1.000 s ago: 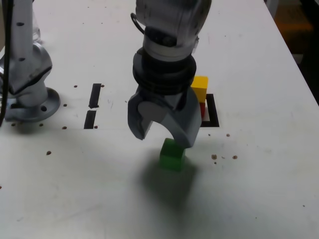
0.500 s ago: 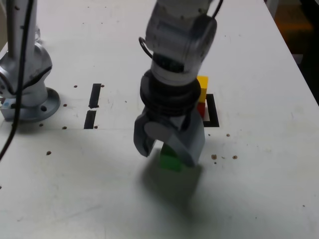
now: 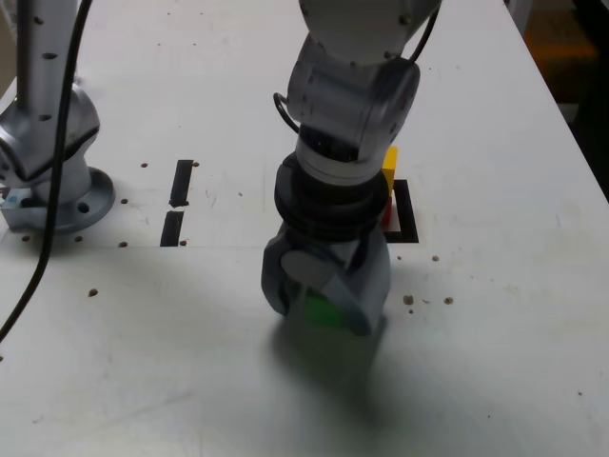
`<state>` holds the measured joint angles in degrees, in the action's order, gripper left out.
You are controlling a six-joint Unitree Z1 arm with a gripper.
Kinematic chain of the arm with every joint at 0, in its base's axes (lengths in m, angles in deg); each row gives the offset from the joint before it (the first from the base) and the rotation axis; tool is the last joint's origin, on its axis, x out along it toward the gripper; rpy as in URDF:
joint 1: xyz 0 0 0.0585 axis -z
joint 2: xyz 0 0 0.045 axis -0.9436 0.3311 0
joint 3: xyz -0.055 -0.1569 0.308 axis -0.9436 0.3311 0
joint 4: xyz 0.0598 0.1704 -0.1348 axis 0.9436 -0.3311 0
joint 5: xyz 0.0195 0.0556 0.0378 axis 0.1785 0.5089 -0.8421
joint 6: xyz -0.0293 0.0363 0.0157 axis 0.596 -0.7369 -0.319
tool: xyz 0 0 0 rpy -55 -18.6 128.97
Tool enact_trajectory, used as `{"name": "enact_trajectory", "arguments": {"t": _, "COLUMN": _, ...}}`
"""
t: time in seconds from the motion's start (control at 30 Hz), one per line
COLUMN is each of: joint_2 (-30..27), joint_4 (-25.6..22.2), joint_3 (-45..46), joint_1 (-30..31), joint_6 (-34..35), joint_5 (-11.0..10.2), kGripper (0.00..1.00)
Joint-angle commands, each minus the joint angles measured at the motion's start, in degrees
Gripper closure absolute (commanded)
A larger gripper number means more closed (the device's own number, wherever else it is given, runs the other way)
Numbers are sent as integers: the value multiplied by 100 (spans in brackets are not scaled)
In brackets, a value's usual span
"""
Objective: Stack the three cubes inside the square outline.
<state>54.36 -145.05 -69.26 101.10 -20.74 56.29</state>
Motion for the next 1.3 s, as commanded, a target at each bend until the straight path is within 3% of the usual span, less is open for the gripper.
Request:
{"name": "enact_trajectory", "arguments": {"t": 0.0, "joint_2": 26, "joint_4": 116, "joint_3": 35, "joint_1": 7, "joint_6": -61, "joint_5": 34, "kGripper": 78}}
{"name": "enact_trajectory", "arguments": {"t": 0.13, "joint_2": 9, "joint_4": 196, "joint_3": 78, "joint_1": 7, "joint_6": -95, "joint_5": 31, "kGripper": 88}}
{"name": "enact_trajectory", "arguments": {"t": 0.37, "joint_2": -228, "joint_4": -35, "joint_3": 190, "joint_1": 20, "joint_6": 14, "joint_5": -37, "kGripper": 90}}
{"name": "enact_trajectory", "arguments": {"t": 0.53, "joint_2": -587, "joint_4": -530, "joint_3": 202, "joint_1": 94, "joint_6": 286, "joint_5": -159, "kGripper": 90}}
{"name": "enact_trajectory", "arguments": {"t": 0.77, "joint_2": -1345, "joint_4": -1649, "joint_3": -23, "joint_1": 190, "joint_6": 747, "joint_5": -363, "kGripper": 90}}
{"name": "enact_trajectory", "arguments": {"t": 0.93, "joint_2": -1455, "joint_4": -2008, "joint_3": -362, "joint_1": 119, "joint_6": 741, "joint_5": -472, "kGripper": 90}}
{"name": "enact_trajectory", "arguments": {"t": 1.27, "joint_2": -1293, "joint_4": -2203, "joint_3": -1301, "joint_1": -825, "joint_6": 218, "joint_5": -518, "kGripper": 90}}
